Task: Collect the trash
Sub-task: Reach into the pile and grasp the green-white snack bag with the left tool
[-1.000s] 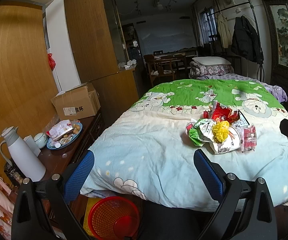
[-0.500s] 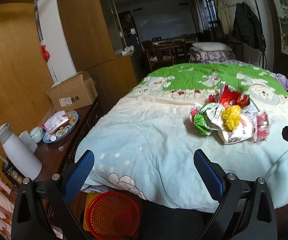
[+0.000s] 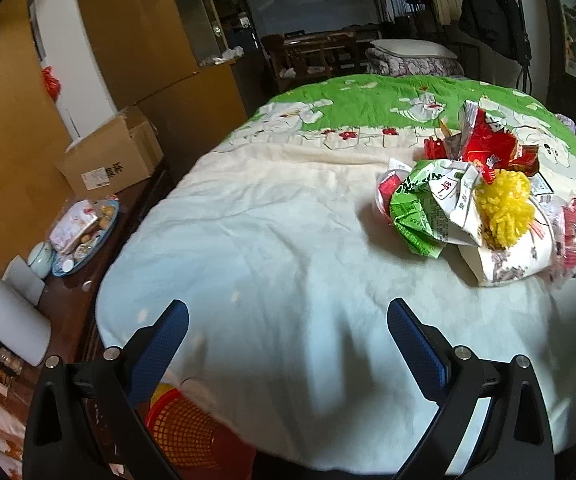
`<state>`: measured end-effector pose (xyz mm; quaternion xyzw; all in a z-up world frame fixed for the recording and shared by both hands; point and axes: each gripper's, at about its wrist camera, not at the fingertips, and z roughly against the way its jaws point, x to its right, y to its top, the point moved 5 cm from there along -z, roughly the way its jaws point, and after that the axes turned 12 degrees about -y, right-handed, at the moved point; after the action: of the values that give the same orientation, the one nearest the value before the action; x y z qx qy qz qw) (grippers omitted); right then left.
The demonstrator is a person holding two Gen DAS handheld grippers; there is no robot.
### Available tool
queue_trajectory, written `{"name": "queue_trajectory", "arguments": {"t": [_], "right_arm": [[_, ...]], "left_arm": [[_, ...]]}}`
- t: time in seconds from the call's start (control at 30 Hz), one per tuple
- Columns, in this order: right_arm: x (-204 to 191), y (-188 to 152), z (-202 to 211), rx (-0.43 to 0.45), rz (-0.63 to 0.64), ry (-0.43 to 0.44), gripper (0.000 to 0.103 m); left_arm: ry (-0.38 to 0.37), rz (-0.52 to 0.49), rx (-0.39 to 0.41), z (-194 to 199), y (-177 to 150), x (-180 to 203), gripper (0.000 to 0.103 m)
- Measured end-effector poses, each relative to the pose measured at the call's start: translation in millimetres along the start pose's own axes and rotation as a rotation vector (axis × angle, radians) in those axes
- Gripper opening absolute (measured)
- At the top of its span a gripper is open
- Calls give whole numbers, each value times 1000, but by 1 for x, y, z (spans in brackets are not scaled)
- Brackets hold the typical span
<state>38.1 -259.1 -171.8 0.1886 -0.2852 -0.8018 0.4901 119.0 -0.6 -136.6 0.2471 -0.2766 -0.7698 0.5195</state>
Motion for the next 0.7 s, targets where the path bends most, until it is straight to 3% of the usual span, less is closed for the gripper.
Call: {"name": "queue_trajectory", "arguments": {"t": [0.17,0.37,0.53,0.7], "right_arm": [[1,9,-15,15,-1,18,96],[12,25,-20,99,-53,15,96],[20,24,-32,71,-108,68,96],[28,25,-31,104,-159,97,96]], "left_arm": [[-89,5,1,-22,11,6,97],[-215,8,-25,-43,18,14,97],[-337,40,-48,-56,30,22,97],[-429,22,-27,-57,48,48,97]]}}
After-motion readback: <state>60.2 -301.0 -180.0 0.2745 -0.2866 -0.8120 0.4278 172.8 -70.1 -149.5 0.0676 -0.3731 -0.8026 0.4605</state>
